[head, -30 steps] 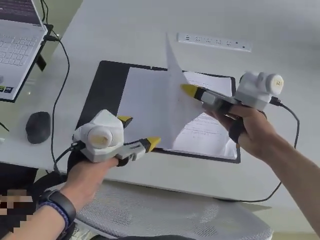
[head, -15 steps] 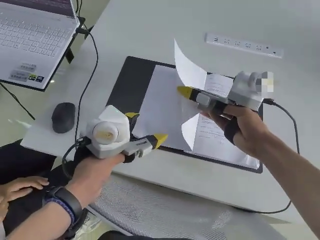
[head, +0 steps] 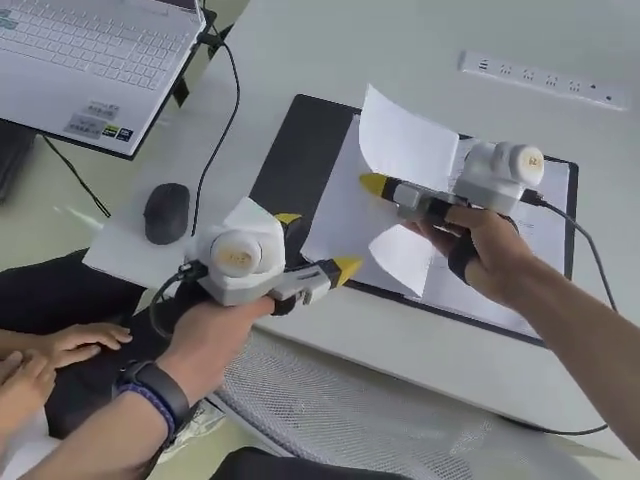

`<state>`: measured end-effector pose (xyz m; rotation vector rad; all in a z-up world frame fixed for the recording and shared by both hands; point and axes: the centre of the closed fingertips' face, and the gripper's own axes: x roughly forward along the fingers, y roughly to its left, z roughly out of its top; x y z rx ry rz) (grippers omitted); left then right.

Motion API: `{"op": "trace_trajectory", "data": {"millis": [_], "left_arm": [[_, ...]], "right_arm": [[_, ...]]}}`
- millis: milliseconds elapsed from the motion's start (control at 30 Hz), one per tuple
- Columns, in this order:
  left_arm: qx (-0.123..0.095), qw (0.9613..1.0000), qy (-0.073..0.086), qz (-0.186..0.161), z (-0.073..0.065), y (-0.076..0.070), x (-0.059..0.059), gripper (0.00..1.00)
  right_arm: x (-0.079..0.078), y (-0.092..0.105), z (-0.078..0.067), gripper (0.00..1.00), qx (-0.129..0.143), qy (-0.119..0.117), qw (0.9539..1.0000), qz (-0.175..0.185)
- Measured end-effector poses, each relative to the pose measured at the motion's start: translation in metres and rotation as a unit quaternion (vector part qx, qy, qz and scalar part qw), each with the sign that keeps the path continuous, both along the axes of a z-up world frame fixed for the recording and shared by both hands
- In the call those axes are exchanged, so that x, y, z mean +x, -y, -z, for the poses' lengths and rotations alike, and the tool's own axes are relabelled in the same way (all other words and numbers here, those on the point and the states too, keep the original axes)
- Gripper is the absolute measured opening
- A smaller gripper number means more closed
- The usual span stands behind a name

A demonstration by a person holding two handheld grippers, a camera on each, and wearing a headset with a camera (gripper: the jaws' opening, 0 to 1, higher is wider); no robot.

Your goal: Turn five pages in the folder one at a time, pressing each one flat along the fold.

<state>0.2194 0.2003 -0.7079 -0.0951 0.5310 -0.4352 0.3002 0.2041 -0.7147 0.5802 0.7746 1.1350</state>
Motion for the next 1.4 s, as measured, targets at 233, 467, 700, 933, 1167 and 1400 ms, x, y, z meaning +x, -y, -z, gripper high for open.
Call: {"op": "trace_trajectory", "data": {"millis": [233, 467, 700, 933, 1167, 1400], "left_arm": [[-0.004, 1.0, 0.0, -0.007, 0.002, -0.004, 0.005, 0.56], [-0.004, 0.9999, -0.004, -0.009, 0.005, -0.006, 0.004, 0.56], [-0.006, 0.9998, -0.008, -0.015, 0.008, -0.007, 0.001, 0.56], [-0.005, 0.9998, -0.01, -0.015, 0.009, -0.006, 0.001, 0.56], [-0.008, 0.9997, -0.012, -0.018, 0.008, -0.008, 0.002, 0.56], [-0.006, 0.9997, -0.014, -0.021, 0.008, -0.011, 0.001, 0.55]], "right_arm": [[-0.001, -0.011, 0.017, 0.0, -0.012, -0.016, 0.9998, -0.009], [0.0, -0.019, 0.037, 0.0, -0.025, -0.033, 0.999, -0.018], [-0.001, -0.023, 0.054, 0.0, -0.038, -0.046, 0.9977, -0.031], [0.002, -0.022, 0.073, 0.0, -0.054, -0.053, 0.9965, -0.036], [0.004, -0.02, 0.092, 0.0, -0.076, -0.062, 0.9946, -0.035], [0.008, -0.019, 0.105, 0.0, -0.069, -0.081, 0.9941, -0.021]]}}
